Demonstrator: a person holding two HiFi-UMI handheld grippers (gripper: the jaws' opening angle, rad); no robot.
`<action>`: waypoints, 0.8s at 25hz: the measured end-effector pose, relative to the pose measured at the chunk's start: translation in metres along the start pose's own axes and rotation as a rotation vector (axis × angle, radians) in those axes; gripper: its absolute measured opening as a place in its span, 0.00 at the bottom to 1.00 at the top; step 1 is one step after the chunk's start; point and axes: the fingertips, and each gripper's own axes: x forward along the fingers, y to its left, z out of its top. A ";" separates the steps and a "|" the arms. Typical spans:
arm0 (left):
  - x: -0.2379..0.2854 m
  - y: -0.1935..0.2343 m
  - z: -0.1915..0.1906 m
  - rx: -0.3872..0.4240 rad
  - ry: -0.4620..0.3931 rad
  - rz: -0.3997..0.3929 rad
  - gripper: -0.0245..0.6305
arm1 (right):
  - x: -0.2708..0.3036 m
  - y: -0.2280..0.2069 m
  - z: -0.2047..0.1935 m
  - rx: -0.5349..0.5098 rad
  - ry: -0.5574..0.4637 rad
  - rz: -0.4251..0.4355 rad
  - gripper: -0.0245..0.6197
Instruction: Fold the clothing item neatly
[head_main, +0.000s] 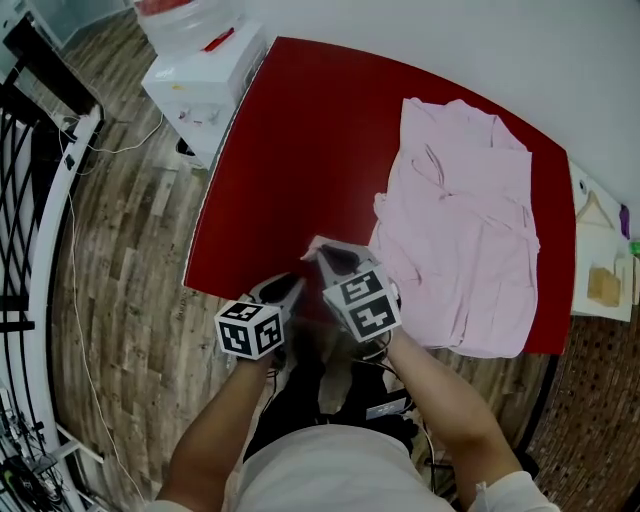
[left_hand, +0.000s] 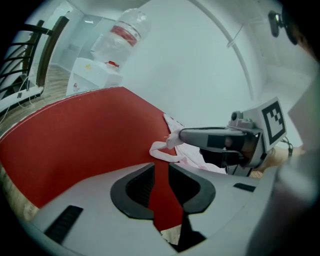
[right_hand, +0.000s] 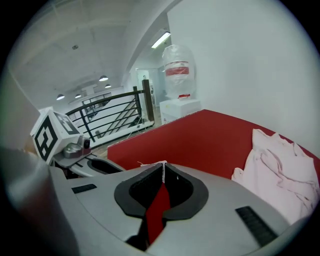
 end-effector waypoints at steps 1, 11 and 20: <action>0.006 -0.005 -0.001 0.013 0.009 0.000 0.14 | -0.007 -0.007 -0.001 0.009 -0.011 -0.009 0.08; 0.048 -0.021 -0.009 0.234 0.105 0.101 0.23 | -0.051 -0.048 -0.016 0.070 -0.053 -0.053 0.08; 0.089 -0.038 -0.001 0.563 0.193 0.137 0.26 | -0.089 -0.073 -0.016 0.140 -0.106 -0.074 0.08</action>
